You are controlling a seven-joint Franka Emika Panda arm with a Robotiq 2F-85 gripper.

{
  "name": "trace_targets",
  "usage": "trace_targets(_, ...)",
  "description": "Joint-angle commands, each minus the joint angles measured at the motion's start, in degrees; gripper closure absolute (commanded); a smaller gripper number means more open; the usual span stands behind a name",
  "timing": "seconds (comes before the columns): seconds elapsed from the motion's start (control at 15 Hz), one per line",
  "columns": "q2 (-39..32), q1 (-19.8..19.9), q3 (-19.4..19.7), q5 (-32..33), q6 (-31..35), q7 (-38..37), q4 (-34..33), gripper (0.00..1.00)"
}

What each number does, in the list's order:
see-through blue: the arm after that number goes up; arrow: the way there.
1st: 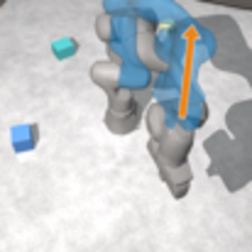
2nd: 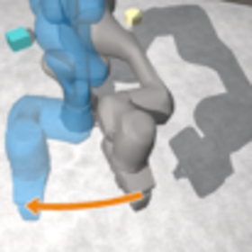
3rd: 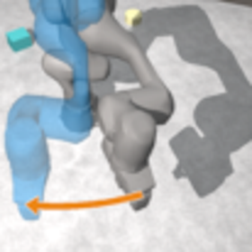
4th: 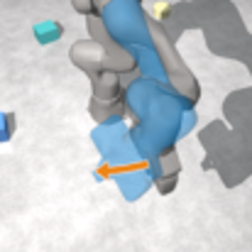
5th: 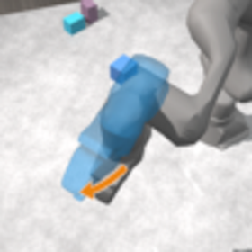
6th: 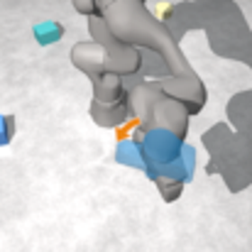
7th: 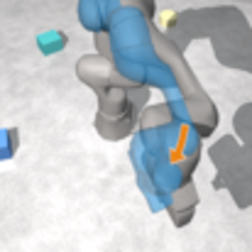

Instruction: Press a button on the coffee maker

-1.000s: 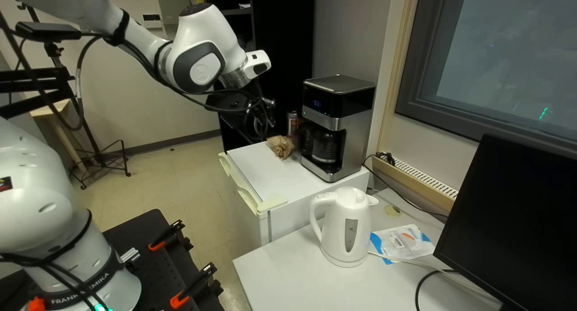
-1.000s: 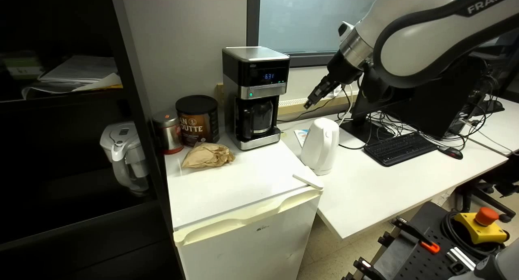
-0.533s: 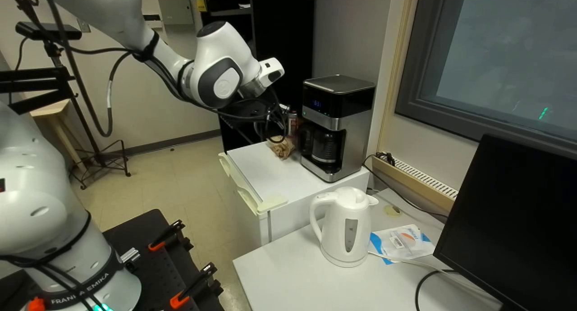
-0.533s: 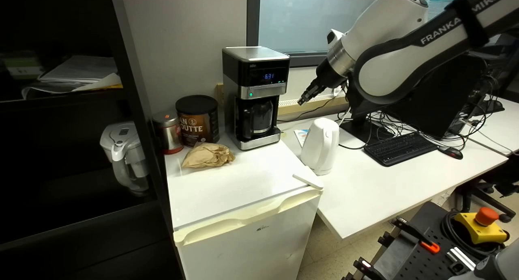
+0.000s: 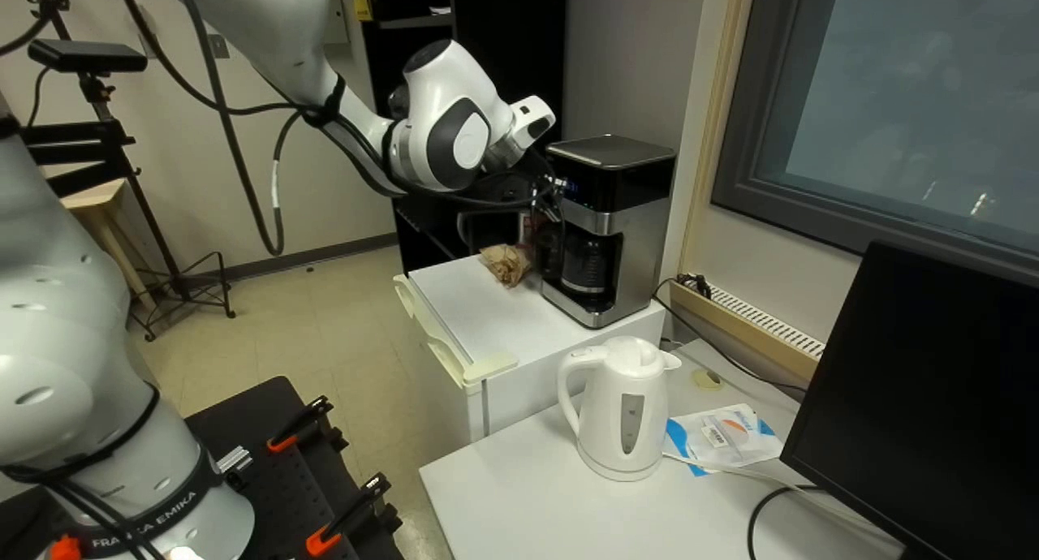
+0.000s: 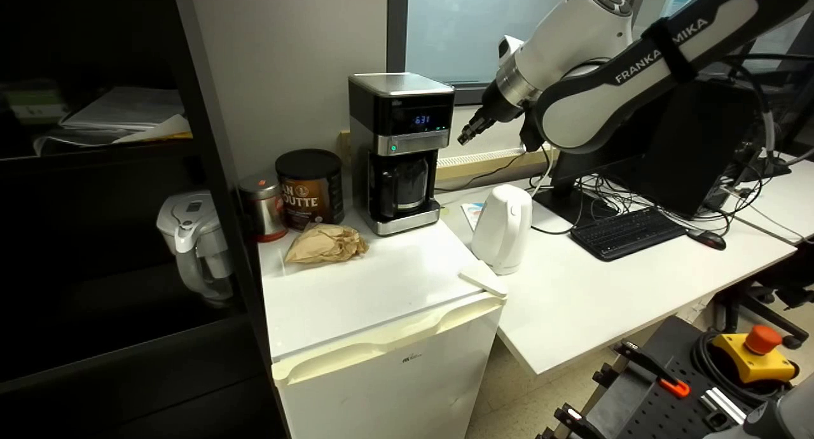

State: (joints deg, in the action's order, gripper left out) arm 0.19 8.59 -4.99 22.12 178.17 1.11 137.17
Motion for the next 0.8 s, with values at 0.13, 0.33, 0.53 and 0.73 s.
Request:
trace_targets(0.13,-6.1,-1.0,1.4,11.2,-1.0,-11.2,-8.4,0.97)
trace_targets(0.33,-8.3,-2.5,2.7,16.3,-1.5,-16.3,-11.1,0.97)
trace_targets(0.53,-10.0,-4.2,4.1,20.1,-1.9,-20.6,-13.3,0.97)
trace_targets(0.73,-11.5,-5.9,5.6,23.1,-2.3,-24.1,-15.1,0.97)
